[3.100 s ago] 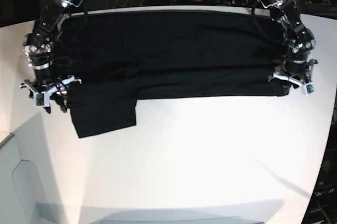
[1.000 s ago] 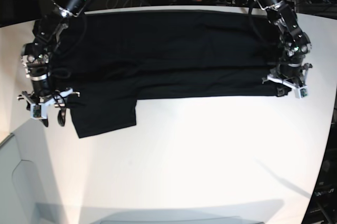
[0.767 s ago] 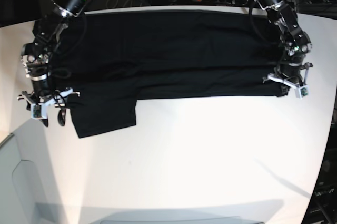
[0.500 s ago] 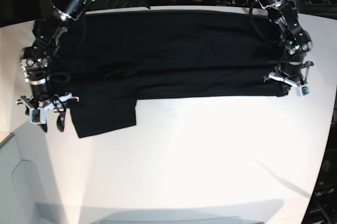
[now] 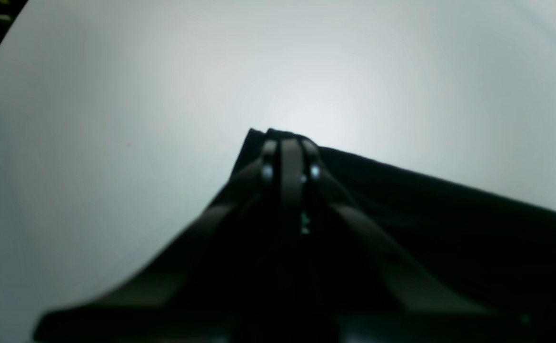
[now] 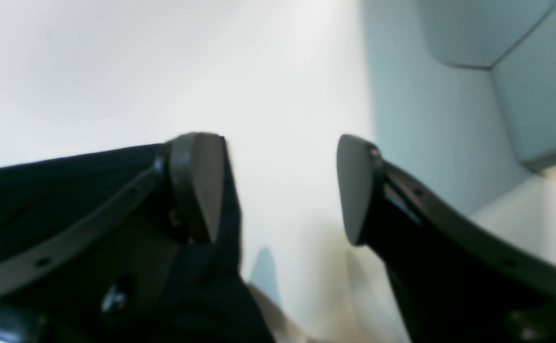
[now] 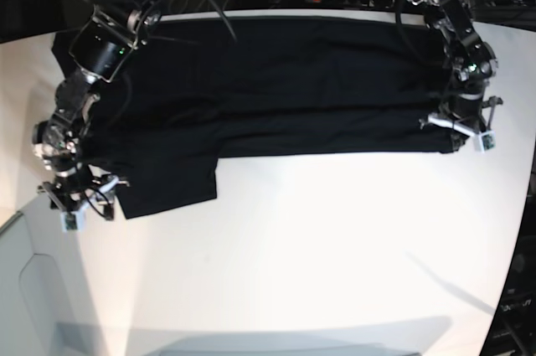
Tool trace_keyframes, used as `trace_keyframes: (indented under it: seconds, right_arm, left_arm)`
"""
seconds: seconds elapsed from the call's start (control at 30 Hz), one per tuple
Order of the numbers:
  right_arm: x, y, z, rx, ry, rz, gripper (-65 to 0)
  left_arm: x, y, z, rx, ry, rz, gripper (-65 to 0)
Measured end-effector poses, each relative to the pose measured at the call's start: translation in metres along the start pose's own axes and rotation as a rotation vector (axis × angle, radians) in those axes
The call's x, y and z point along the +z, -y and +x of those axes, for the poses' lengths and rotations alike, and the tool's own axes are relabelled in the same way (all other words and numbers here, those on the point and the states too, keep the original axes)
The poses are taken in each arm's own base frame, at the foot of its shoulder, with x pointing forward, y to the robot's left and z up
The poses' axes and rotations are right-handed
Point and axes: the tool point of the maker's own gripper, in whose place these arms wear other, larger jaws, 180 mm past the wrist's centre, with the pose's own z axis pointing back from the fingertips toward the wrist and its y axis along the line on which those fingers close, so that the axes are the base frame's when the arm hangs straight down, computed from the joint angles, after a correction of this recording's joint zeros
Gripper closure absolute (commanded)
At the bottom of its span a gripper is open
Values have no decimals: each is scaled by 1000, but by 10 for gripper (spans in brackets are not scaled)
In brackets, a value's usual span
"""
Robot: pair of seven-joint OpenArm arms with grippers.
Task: Fold the T-shirt properly
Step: 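Move the right gripper along the strip's end and grasp its corner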
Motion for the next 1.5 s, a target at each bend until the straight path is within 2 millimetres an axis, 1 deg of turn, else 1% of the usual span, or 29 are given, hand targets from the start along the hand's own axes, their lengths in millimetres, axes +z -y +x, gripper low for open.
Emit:
trace_keyframes:
  seconds: [0.13,0.33,0.43,0.5,0.57,0.7,0.83,0.93,1.13,1.33,1.4,1.5]
  right_arm:
    - [-21,-20,-10,3,-56,81,-385]
    - [-42,-39,-18,-25,-110,158,-388]
    - [-48,-43,-28,-43,-149,183,-388]
    - [-49,-43,-32,-46,-165,187,-388]
    - [-50,-42,-30,-46,-161,187,-388]
    - [-52,-40,-12,-57,-73,181,-387]
    - [-51,-34,-12,-53,-65,172,-387]
    - [-50,-31,-15,-55,-68,167,-385]
    - [-46,-35,-33,-55,-99,173,-385]
    - [-45,-36,-37,-56,-106,174,-380]
    - [-46,-39,-39,-78,-90,182,-352]
    - [-49,-42,-43,-113,-76,195,-256]
  left_arm:
    - [0,1,0,0,-2,-1,0]
    - [0,0,-1,0,-4,0,0]
    - [0,0,-1,-2,-5,1,0]
    - [0,-1,-1,-3,-4,1,0]
    - [0,-1,-1,-2,-4,1,0]
    - [0,-1,-1,-5,-4,3,0]
    - [0,-1,-1,-5,-4,3,0]
    - [0,-1,-1,-5,-5,3,0]
    - [0,-1,-1,-5,-5,3,0]
    - [0,-1,-1,-5,-5,3,0]
    - [0,-1,-1,-5,-5,3,0]
    - [0,-1,-1,-5,-5,3,0]
